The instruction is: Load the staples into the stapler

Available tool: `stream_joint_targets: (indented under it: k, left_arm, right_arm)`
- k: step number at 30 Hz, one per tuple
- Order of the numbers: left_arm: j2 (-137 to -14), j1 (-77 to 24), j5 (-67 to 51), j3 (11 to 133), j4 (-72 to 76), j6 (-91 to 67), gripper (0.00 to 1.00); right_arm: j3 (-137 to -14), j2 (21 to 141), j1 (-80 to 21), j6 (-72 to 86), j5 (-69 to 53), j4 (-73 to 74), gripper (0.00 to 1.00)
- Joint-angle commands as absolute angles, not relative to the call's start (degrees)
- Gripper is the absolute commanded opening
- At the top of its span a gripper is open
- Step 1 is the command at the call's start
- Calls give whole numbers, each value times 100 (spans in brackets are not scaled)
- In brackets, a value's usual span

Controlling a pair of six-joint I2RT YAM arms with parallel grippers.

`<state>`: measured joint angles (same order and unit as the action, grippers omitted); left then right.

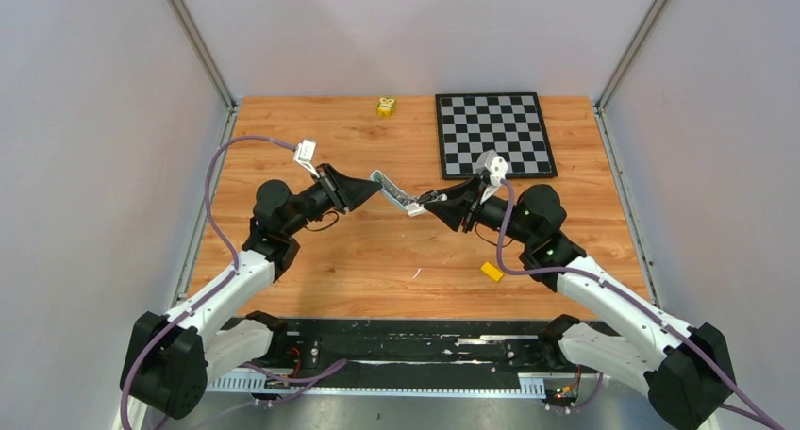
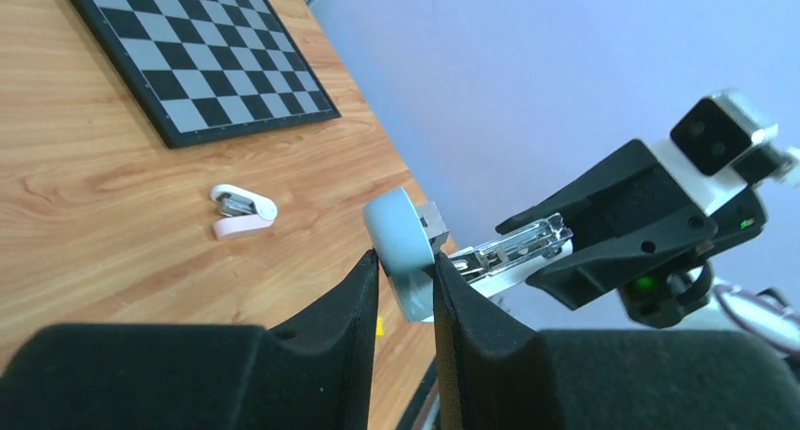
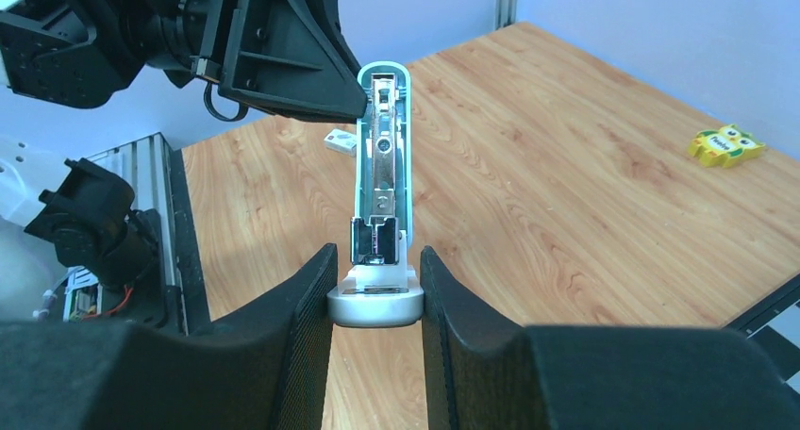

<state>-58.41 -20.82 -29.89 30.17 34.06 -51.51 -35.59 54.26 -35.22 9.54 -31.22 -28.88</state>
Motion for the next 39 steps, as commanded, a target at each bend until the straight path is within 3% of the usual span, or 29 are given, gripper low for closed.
stream_joint_targets:
  k: [1, 11, 17, 25, 33, 39]
  left_arm:
    - [-5958, -1978, -2441, 2875, 3741, -5966, 0]
    - [-5961, -1986, -2027, 2349, 4285, -7653, 0]
    - [-5820, -1986, -1889, 2321, 4114, -7742, 0]
    - [-5848, -1980, -2040, 2885, 3288, -6279, 0]
    - [-6271, -1978, -1911, 2323, 4281, -8055, 0]
    - [-6016, -1978, -1716, 2586, 3465, -7479, 0]
  right_arm:
    - [-3443, 5290, -3531, 1108, -3177, -3663, 0]
    - [-3106, 5341, -3707, 936, -2934, -4288, 0]
    - [-3081, 5444, -3791, 787, -2948, -4303, 0]
    - [-3288, 5670, -3825, 674, -3031, -3953, 0]
    - [-2914, 5461, -3932, 481, -2774, -4236, 0]
    - [-2883, 5479, -3969, 381, -2761, -4161, 0]
